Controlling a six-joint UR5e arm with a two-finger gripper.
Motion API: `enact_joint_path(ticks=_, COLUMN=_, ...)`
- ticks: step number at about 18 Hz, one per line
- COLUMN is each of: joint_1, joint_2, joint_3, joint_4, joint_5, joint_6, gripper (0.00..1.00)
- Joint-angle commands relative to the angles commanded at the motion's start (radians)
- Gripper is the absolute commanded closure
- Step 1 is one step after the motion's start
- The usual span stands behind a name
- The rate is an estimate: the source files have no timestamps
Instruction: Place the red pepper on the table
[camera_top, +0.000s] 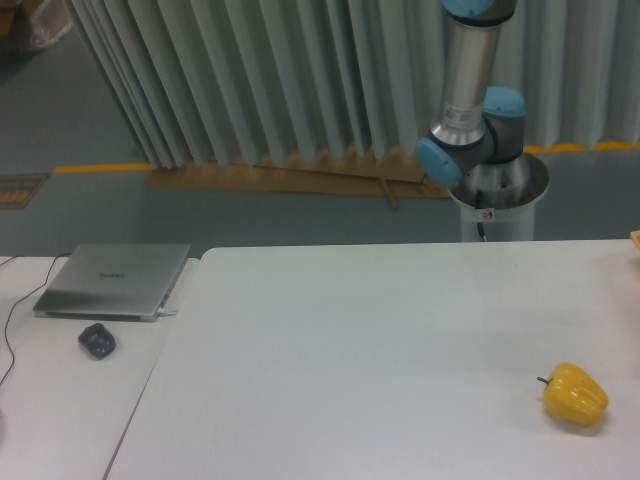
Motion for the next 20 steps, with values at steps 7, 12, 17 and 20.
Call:
enact_joint_path(ticks=7, joint_1=-0.006, joint_2=0.002, joint_3=-0.005, joint_4=-0.002, joint_5=0.0, joint_6=0.027, gripper=0.0)
enact_joint_path(ticks=12, joint_1=-0.003, joint_2=0.003, joint_3=-0.005, joint_4=-0.002, joint_5=-0.005, joint_6=0.027, gripper=0.0)
enact_joint_path(ticks=17, joint_1=-0.001, joint_2=0.002, joint_3=-0.002, joint_4=-0.005, joint_5=-0.006, joint_6=0.022, gripper=0.0)
enact_joint_path(ticks=20, joint_1=-0.004, joint_2=0.002, joint_3=-0.001, joint_4=-0.006, joint_5=-0.005, joint_6=0.016, gripper=0.0)
